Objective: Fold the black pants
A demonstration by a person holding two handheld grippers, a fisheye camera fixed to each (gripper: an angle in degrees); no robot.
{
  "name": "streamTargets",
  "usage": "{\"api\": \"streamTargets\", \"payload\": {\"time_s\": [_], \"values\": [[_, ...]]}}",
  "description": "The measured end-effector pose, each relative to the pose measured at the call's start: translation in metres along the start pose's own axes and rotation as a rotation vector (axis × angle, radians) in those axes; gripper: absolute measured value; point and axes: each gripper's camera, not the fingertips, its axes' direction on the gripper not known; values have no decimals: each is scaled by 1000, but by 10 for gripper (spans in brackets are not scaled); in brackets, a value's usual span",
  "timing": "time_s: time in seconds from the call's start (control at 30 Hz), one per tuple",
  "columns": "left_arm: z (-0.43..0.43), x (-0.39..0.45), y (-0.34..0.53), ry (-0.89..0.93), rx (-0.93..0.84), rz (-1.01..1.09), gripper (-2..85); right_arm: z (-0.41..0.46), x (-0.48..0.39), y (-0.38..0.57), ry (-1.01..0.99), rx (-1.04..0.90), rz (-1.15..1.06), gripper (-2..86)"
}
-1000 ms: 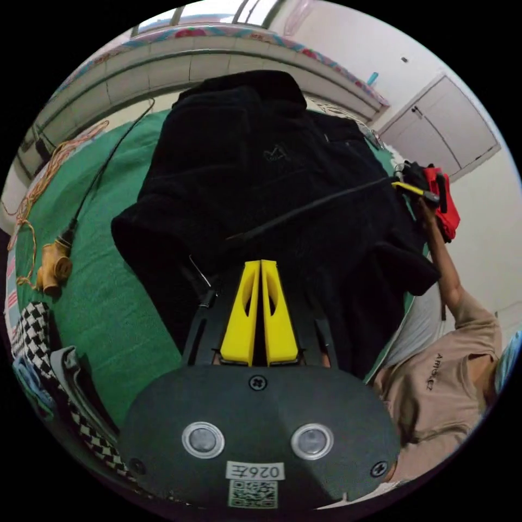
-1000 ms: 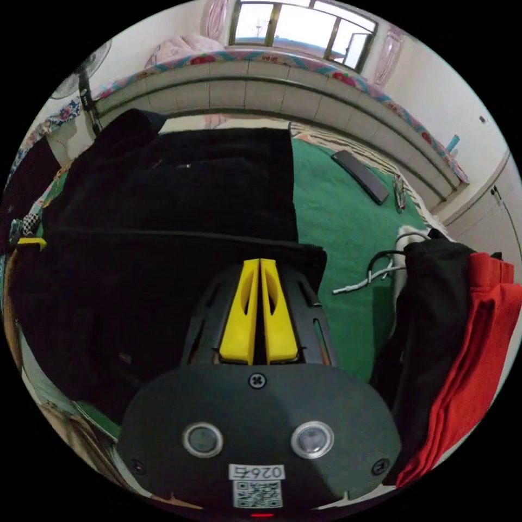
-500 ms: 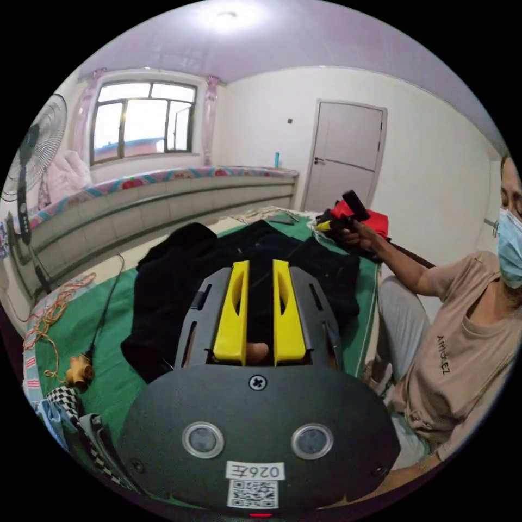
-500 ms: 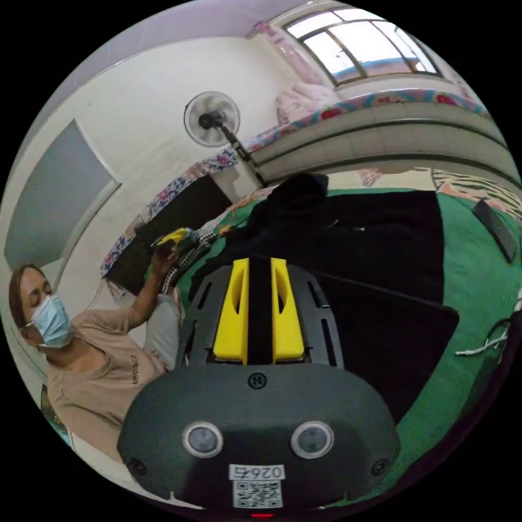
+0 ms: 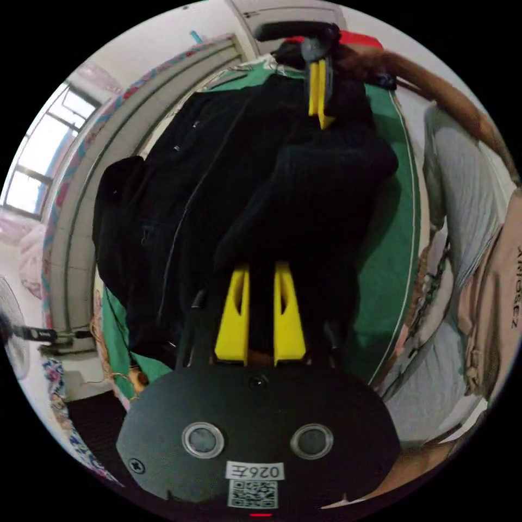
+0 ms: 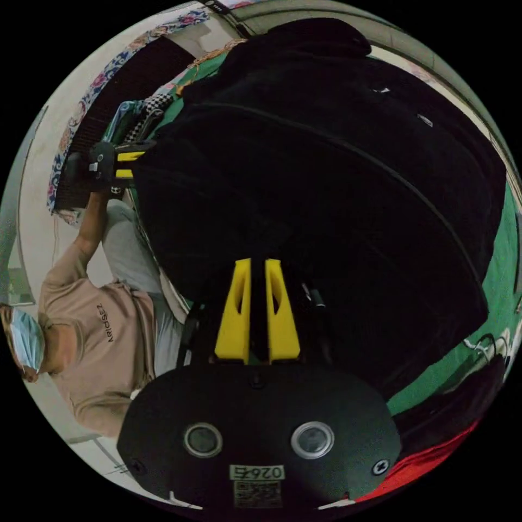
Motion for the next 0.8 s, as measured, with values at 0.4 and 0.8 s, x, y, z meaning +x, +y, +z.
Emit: {"api": "streamTargets", "payload": {"time_s": [0.4,0.8], "values": [[-55,-108,65,247,475,-294,-6,-156,-124,-31,631,534,50,-10],[6,-147,45,244,383,-297,-10,-99,-93,-184,619,563,137,-8]]}}
